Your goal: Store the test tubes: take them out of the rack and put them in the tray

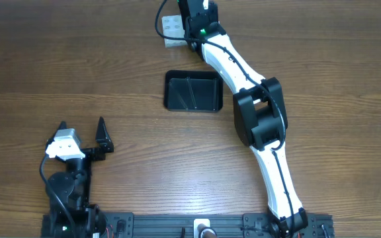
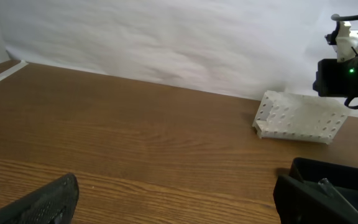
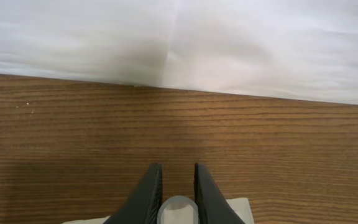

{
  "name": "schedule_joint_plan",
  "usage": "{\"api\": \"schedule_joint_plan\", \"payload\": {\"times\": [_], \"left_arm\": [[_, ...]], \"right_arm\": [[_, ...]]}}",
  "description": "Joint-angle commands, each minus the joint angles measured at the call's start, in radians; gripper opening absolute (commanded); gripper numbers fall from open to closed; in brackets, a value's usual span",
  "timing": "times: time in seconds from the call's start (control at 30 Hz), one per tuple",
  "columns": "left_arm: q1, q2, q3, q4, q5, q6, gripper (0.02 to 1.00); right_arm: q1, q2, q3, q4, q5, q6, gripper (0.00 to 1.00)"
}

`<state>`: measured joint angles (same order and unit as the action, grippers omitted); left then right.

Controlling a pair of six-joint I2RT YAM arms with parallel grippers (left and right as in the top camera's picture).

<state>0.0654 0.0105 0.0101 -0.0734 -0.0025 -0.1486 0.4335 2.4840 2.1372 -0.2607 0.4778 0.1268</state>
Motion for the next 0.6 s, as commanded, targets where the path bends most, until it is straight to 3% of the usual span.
{"api": "schedule_joint_plan", "payload": {"times": [0.03,0.43,0.6], "left_arm": [[-0.004,-0.008,-0.004,-0.003,0.013,0.018,0.998],[-0.004,-0.008,-0.005,-0.003,0.013,0.018,0.998],[-0.004,-0.008,-0.004,-0.003,0.013,0.018,0.998]], "right_arm": [[0.008,-0.114,0.010,-0.003,0.002,-0.005,0.053],[0.011,-0.279,0.010,-0.039,0.002,-0.005,0.034],[0.016,-0.346,0.010,-0.188,0.001,0.063,0.034]]}}
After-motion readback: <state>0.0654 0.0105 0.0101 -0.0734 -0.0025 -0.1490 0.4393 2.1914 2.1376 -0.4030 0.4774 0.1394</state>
